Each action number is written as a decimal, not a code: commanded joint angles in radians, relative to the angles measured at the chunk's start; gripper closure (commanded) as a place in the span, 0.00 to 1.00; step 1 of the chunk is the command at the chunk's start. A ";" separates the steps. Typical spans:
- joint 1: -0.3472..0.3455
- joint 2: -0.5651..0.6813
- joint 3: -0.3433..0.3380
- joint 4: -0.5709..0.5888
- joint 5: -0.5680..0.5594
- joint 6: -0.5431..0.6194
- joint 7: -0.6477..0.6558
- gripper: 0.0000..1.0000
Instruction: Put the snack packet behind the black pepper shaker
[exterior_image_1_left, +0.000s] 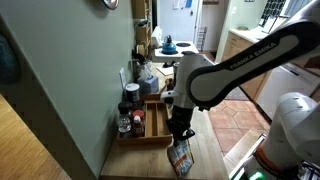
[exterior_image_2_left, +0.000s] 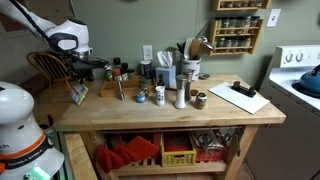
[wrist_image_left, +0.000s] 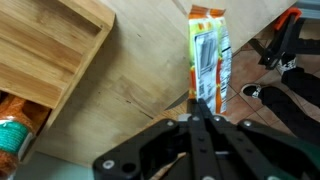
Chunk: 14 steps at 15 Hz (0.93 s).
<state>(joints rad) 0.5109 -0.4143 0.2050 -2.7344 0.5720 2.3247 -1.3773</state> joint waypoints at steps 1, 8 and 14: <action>0.006 -0.001 -0.007 0.001 -0.004 -0.001 0.004 0.99; -0.015 -0.030 -0.016 -0.001 -0.039 -0.027 0.015 1.00; -0.095 -0.129 -0.120 0.036 -0.133 -0.182 0.010 1.00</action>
<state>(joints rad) 0.4565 -0.4710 0.1354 -2.7134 0.4894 2.2406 -1.3735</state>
